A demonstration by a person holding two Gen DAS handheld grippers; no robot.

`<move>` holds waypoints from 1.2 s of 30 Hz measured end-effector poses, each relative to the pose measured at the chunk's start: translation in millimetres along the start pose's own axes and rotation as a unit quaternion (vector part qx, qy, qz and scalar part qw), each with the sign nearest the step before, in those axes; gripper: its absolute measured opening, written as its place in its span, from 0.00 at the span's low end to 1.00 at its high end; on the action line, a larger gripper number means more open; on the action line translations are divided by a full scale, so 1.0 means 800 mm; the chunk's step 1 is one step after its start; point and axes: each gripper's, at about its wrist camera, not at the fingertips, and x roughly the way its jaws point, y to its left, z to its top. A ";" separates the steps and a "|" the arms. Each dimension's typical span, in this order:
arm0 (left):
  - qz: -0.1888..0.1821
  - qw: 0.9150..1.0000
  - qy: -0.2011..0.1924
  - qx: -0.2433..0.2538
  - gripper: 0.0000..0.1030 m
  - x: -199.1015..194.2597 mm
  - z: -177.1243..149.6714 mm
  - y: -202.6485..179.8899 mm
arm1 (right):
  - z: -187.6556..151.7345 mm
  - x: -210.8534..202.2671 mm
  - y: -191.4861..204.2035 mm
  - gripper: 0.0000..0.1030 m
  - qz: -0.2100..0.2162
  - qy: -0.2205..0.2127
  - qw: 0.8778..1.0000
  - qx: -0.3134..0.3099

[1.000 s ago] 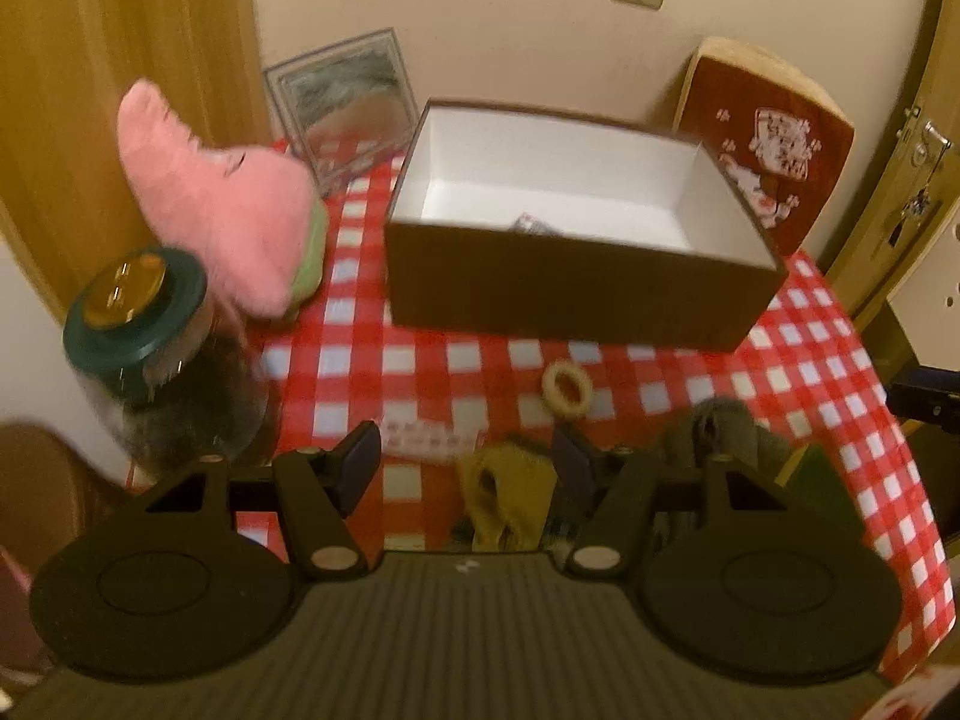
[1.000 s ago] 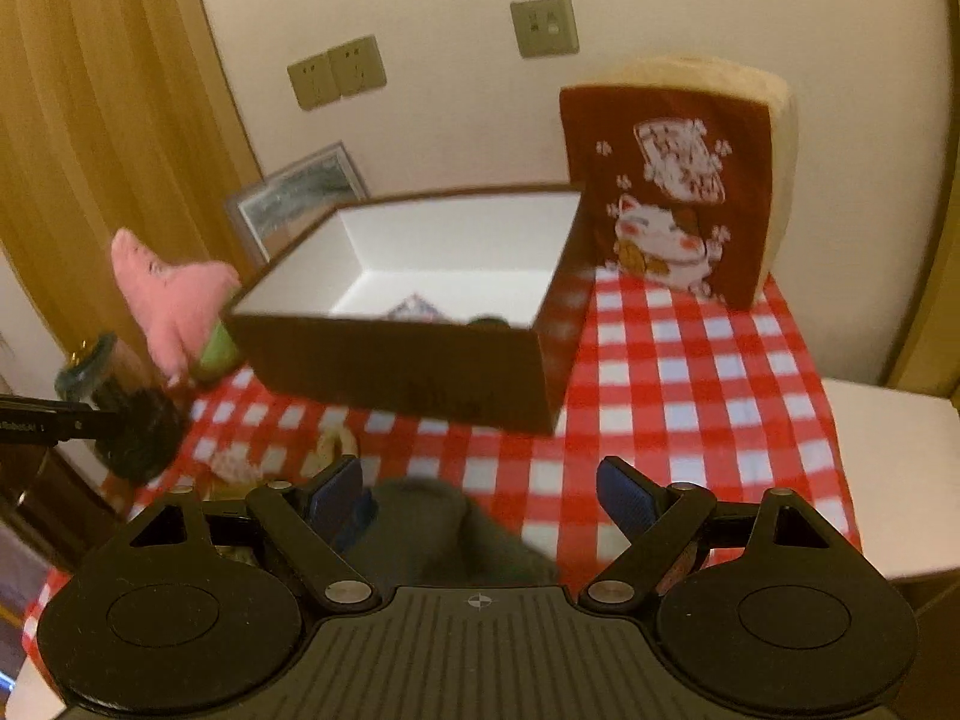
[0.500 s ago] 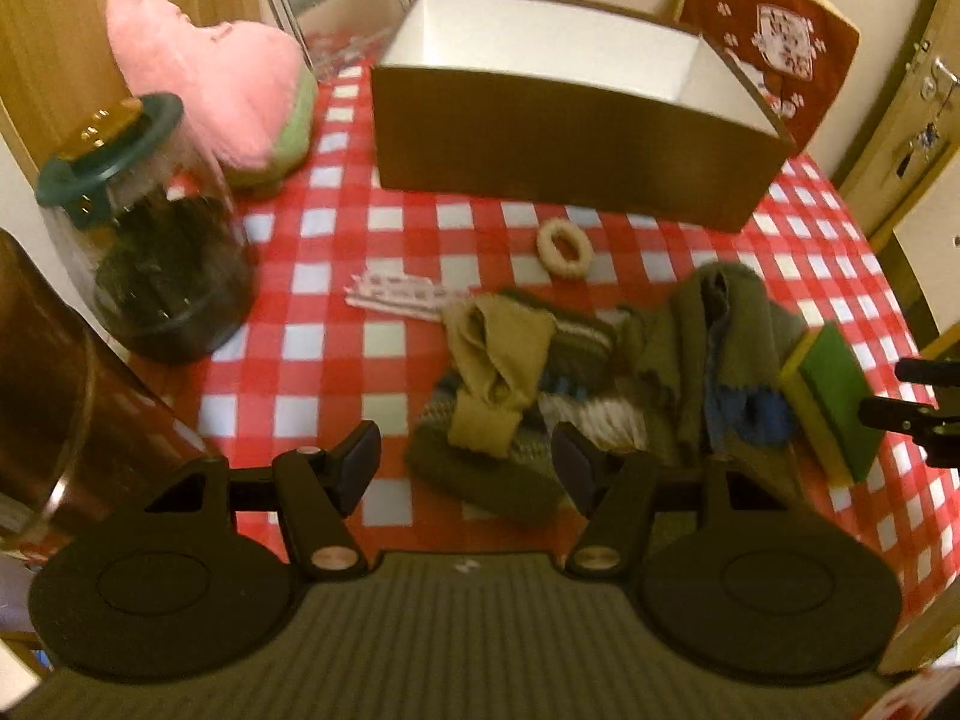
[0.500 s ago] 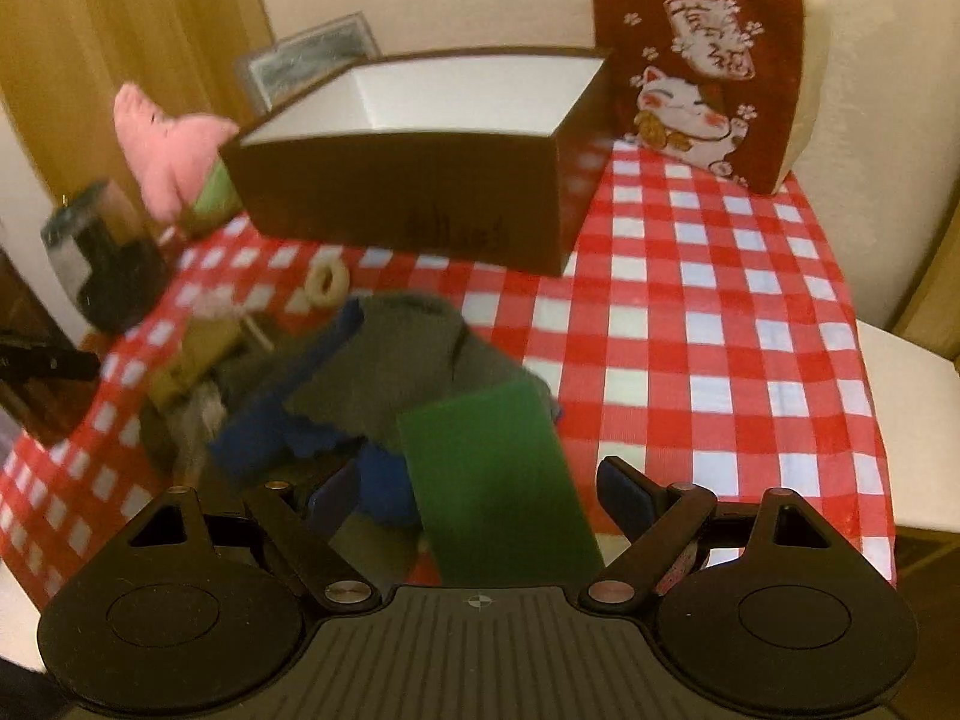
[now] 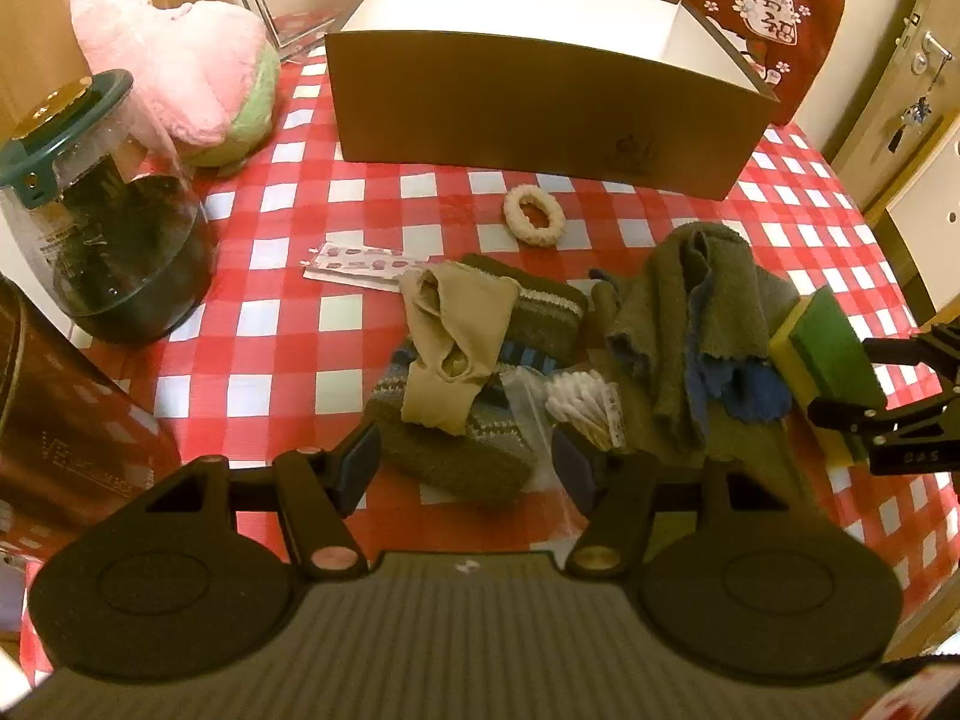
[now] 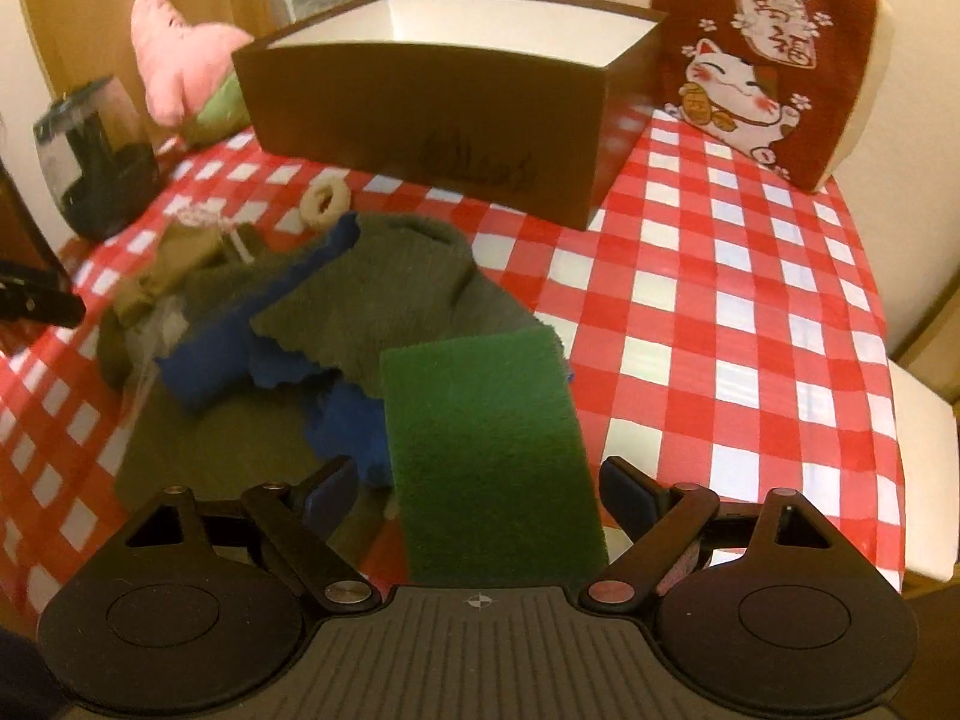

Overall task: Organize soft objects
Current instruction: 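Grasp the green-and-yellow sponge with the right tool while the left tool grasps the beige sock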

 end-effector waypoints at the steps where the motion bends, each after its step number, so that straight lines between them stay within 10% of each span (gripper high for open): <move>1: 0.000 1.000 0.000 0.000 0.59 0.001 0.000 0.000 | 0.000 0.003 0.001 0.84 -0.003 0.001 1.000 -0.005; 14: 0.010 1.000 -0.002 0.010 0.59 0.009 0.003 0.001 | -0.002 0.012 -0.002 0.69 -0.017 -0.002 1.000 -0.019; 36: -0.003 0.999 -0.019 0.040 0.59 0.072 0.048 0.012 | 0.021 -0.040 -0.071 0.69 -0.040 -0.055 0.987 0.149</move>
